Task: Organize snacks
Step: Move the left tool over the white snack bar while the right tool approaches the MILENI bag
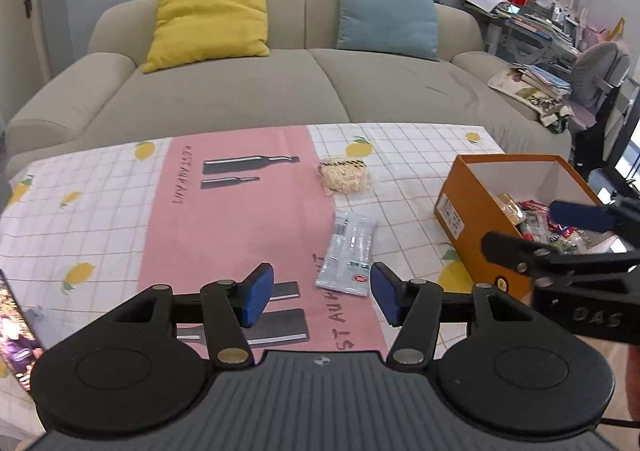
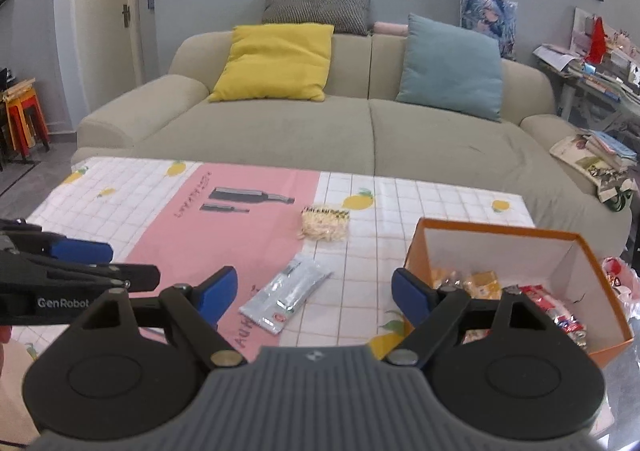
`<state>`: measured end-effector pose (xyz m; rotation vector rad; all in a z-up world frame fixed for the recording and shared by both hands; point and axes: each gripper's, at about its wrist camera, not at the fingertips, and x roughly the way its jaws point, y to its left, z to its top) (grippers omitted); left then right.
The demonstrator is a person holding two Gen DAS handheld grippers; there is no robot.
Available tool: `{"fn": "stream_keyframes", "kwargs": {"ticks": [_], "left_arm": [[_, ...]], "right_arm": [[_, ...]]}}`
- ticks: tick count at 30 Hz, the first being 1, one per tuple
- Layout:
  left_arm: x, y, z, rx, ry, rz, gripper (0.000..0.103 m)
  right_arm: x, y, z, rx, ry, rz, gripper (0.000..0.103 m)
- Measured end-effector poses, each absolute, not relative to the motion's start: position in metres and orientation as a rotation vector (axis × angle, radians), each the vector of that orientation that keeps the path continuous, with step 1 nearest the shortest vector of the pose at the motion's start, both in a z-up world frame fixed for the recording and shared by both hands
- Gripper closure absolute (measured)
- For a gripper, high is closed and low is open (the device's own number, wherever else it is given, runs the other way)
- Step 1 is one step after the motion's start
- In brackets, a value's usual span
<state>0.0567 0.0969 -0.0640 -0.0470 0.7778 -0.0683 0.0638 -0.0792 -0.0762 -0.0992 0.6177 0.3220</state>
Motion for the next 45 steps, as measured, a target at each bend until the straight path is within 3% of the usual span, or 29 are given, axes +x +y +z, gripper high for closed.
{"fn": "stream_keyframes", "kwargs": {"ticks": [5,10,16,23,28,31,33,45], "left_arm": [[0.066,0.095,-0.081,-0.036,0.795,-0.094,0.037],[0.082,0.094,-0.098,-0.027,0.823,-0.111,0.021],[0.109,0.092,-0.120,-0.027,0.839,-0.118,0.016],[0.140,0.093,-0.145,-0.023,0.847,-0.140,0.015],[0.162,0.093,-0.164,-0.017,0.876,-0.194,0.015],[0.177,0.091,-0.177,-0.015,0.910,-0.234,0.015],[0.186,0.088,-0.184,-0.008,0.927,-0.242,0.015],[0.222,0.063,-0.218,0.074,0.966,-0.294,0.015]], "right_arm": [[0.075,-0.076,-0.102,-0.125,0.652,0.328,0.041],[0.095,-0.073,-0.132,-0.140,0.697,0.326,0.053],[0.124,-0.069,-0.160,-0.166,0.714,0.321,0.053],[0.161,-0.071,-0.187,-0.161,0.766,0.297,0.042],[0.181,-0.073,-0.206,-0.131,0.806,0.289,0.041],[0.189,-0.075,-0.217,-0.117,0.831,0.268,0.048],[0.193,-0.077,-0.226,-0.118,0.860,0.264,0.062],[0.196,-0.085,-0.243,-0.101,0.890,0.279,0.062]]}}
